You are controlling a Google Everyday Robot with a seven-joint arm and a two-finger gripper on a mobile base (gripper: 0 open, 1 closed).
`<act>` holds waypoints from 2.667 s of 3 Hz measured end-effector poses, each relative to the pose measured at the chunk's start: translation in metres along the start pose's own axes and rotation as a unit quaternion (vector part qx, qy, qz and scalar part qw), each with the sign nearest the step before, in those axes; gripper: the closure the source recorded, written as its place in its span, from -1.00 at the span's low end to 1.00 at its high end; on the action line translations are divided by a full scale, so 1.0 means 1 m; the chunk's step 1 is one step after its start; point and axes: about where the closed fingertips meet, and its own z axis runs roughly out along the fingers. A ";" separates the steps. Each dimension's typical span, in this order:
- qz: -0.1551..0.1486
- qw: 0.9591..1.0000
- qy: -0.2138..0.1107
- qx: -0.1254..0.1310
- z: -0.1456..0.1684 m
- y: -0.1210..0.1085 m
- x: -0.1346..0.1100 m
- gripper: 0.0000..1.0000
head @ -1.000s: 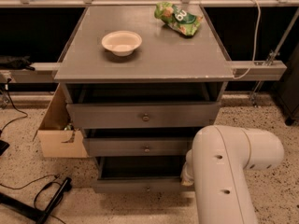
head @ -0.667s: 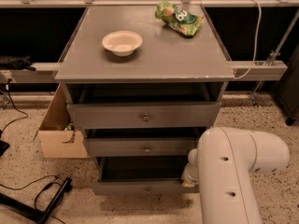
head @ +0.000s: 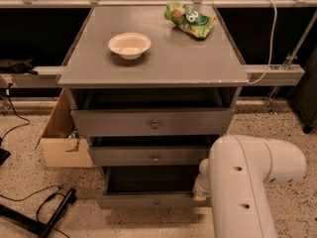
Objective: Open bottom drawer
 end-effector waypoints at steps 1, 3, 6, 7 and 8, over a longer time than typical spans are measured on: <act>0.000 1.000 0.000 0.000 0.000 0.000 0.000 -0.41; 0.000 1.000 0.000 0.000 0.000 0.000 0.000 -1.00; 0.010 0.997 0.019 -0.080 0.049 0.038 0.035 -0.28; 0.010 0.997 0.019 -0.080 0.046 0.035 0.034 0.19; 0.016 0.997 0.026 -0.072 0.035 0.028 0.043 0.81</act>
Offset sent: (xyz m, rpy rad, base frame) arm 0.0000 0.0000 0.0000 0.0000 0.0000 0.0000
